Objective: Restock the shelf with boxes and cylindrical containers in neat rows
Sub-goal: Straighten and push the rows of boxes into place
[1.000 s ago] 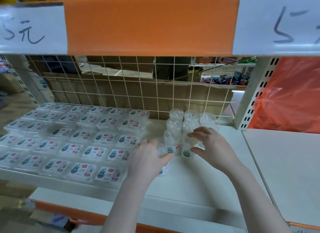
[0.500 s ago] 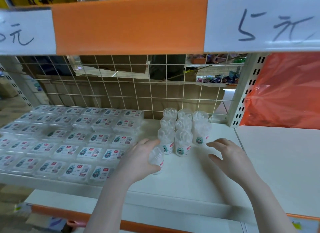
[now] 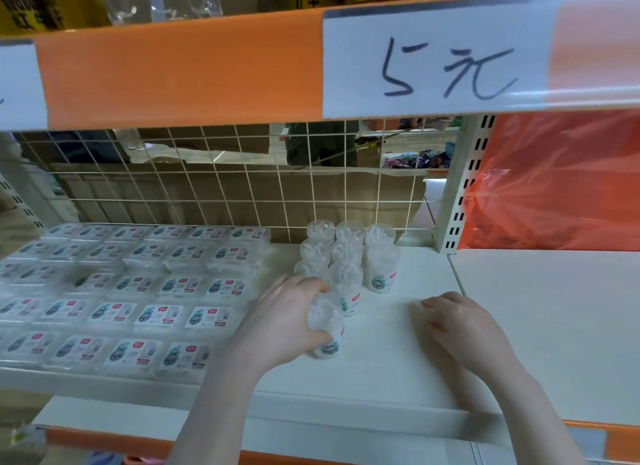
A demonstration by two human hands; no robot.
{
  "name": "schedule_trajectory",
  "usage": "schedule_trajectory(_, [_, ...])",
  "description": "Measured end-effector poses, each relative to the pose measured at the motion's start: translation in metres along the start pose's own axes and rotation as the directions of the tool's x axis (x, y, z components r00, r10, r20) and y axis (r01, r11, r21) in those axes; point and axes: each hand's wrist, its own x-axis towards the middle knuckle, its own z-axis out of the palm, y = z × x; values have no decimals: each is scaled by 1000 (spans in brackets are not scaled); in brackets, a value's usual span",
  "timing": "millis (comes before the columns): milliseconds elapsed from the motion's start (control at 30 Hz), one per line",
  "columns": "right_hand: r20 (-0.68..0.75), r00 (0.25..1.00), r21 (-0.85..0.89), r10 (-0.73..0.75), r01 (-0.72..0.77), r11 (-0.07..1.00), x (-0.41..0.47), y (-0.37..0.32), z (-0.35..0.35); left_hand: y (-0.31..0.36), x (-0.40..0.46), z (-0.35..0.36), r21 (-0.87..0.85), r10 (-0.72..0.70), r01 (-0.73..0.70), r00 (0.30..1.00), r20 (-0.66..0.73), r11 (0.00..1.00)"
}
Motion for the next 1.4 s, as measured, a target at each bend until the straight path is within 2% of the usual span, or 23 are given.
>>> schedule_trajectory(367, [-13, 996, 45, 89, -88, 995, -5, 27, -8, 47, 39, 12, 97, 141, -137, 989, -38, 986])
schedule_trajectory(767, [-21, 998, 70, 60, -58, 996, -1, 40, -9, 53, 71, 43, 135, 68, -61, 996, -54, 989])
schedule_trajectory(1400, [-2, 1000, 31, 29, -29, 999, 6, 45, -12, 52, 77, 61, 78, 34, -26, 994, -105, 997])
